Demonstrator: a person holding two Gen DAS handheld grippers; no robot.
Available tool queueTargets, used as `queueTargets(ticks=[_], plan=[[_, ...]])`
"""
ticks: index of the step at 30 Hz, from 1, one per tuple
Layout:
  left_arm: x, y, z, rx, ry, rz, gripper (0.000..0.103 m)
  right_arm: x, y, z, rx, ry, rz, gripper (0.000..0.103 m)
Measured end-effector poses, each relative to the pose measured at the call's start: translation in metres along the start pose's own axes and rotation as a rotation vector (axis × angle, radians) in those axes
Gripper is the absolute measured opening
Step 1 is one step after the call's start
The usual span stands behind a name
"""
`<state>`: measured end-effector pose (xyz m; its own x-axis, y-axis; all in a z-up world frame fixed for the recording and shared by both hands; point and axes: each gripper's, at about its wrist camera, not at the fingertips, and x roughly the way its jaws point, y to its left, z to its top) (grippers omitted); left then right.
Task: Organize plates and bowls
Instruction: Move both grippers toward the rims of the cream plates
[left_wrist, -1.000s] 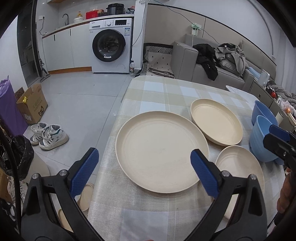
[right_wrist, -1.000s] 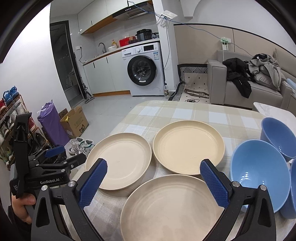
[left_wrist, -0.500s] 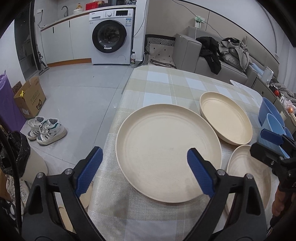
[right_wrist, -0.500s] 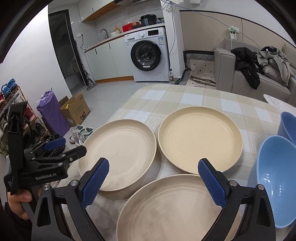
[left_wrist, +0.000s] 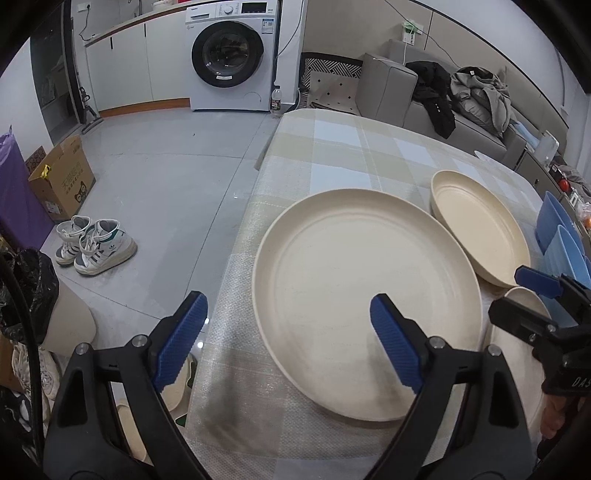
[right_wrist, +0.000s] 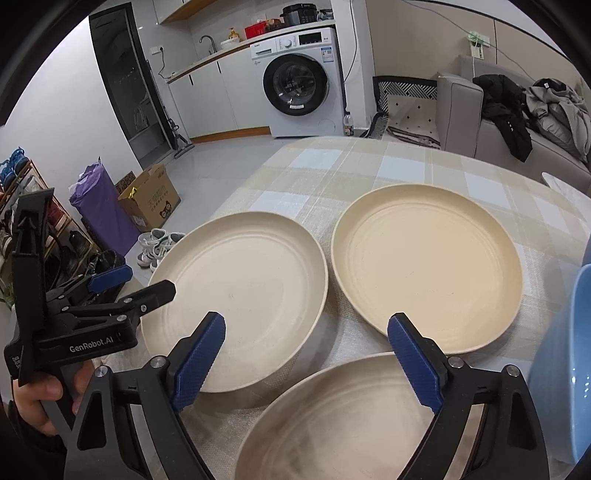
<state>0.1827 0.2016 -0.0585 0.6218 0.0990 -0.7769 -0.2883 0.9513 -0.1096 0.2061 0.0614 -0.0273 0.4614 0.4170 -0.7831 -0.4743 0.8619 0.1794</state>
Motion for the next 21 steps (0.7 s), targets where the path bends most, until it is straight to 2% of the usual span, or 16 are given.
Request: queueTargets(ticks=[3, 11, 17, 21], plan=[[0.006, 0.004, 0.000, -0.013, 0.010, -0.015, 0.086, 0.011, 0.003, -0.001, -0.004, 0.019, 0.004, 0.091], [0.018, 0.012, -0.007, -0.023, 0.044, -0.026, 0.074, 0.033, 0.006, -0.001, 0.009, 0.064, -0.003, 0.074], [0.023, 0.015, -0.010, -0.041, 0.058, -0.043, 0.061, 0.042, 0.007, -0.001, 0.009, 0.084, -0.011, 0.060], [0.026, 0.012, -0.010, -0.031, 0.068, -0.051, 0.049, 0.044, 0.006, -0.003, 0.010, 0.085, -0.020, 0.050]])
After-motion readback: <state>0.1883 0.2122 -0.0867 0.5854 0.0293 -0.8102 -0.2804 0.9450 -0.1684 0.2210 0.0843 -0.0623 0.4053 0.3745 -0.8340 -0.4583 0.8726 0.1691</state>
